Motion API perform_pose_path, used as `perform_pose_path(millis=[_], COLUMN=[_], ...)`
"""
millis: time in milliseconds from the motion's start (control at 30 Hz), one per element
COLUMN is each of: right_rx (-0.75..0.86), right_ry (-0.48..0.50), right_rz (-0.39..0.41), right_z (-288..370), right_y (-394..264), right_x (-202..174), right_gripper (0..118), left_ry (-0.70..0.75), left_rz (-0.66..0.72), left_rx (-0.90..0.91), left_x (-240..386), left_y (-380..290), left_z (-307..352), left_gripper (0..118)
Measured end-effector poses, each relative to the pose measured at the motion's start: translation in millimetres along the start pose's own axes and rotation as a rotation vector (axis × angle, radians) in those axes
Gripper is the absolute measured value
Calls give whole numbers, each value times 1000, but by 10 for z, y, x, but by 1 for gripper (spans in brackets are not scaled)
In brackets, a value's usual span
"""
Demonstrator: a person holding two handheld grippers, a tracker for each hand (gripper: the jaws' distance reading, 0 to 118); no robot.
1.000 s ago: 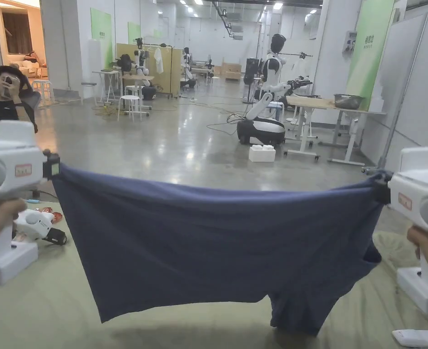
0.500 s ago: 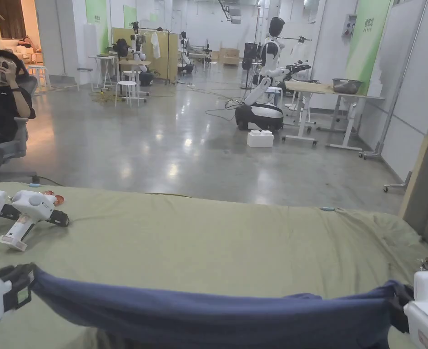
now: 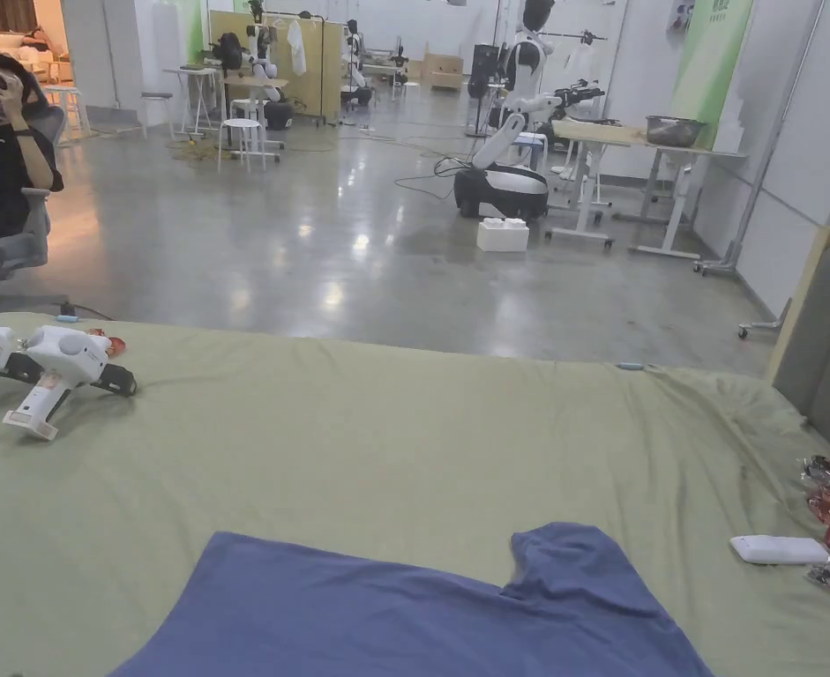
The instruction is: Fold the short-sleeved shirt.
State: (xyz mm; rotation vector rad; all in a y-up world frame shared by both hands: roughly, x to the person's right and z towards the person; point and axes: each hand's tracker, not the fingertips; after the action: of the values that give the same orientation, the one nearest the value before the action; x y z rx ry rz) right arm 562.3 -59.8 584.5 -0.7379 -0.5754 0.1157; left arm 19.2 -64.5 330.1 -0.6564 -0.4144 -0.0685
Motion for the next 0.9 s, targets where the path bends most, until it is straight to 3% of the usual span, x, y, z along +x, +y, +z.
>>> perform_pose_path(millis=[200,400,433,500,567,633,667,900], right_rx=[-177,-207,-205,-170,-96,-30,2,271], right_ry=[31,38,27,1,19,47,52,65], right_rz=[-14,-70,-80,-112,-127,-143,-152,-222], right_z=[-372,-469,-438,-369,-335,-315,-305,-173], right_y=[-528,-689,-645,-520,-374,-194,-112,471], right_x=[-132,-199,-214,-242,-292,-361,-399,-764], right_gripper=[8,11,18,57,86,86,86,82], left_ry=[4,22,22,5,-22,-15,-13,-7], left_rz=[-2,25,35,58,66,36,15,-26], left_rx=[-187,-228,-217,-186,-159,-100,-69,209], left_x=[110,215,228,271,356,494,577,1159], left_y=[-441,-555,-526,-437,-303,-154,-70,489], left_z=[-404,-545,-547,-526,-542,-526,-519,-343], left_gripper=[0,1,3,20,48,69,71,66])
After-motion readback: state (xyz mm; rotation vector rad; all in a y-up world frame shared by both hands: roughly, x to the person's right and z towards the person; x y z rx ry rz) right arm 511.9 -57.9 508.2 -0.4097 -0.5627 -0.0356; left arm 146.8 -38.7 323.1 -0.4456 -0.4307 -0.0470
